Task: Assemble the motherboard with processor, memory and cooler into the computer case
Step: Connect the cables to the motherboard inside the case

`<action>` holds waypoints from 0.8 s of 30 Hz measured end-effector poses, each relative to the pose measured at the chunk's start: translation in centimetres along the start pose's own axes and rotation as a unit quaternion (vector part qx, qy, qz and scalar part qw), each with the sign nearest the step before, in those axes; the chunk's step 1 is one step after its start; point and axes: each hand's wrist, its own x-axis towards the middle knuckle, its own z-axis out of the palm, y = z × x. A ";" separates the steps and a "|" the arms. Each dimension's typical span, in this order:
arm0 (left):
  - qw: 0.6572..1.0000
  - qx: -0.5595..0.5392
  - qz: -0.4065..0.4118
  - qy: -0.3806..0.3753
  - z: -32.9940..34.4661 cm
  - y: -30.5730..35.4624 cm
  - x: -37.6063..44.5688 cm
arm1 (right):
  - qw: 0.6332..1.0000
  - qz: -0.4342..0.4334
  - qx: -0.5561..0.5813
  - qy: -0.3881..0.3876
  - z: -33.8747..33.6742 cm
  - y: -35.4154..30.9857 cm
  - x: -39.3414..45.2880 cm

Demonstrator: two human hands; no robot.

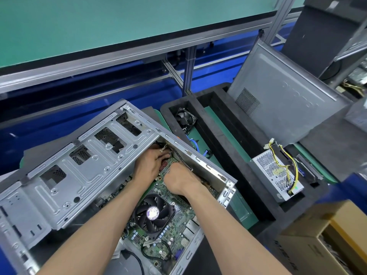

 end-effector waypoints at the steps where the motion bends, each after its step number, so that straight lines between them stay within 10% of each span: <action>1: 1.000 -0.004 0.003 -0.001 0.1 -0.1 0.1 | 1.000 0.000 0.001 0.002 0.0 0.0 0.0; 24: 0.994 0.100 0.054 0.000 -1.0 1.7 -1.1 | 1.000 0.007 -0.013 0.009 0.2 0.1 0.1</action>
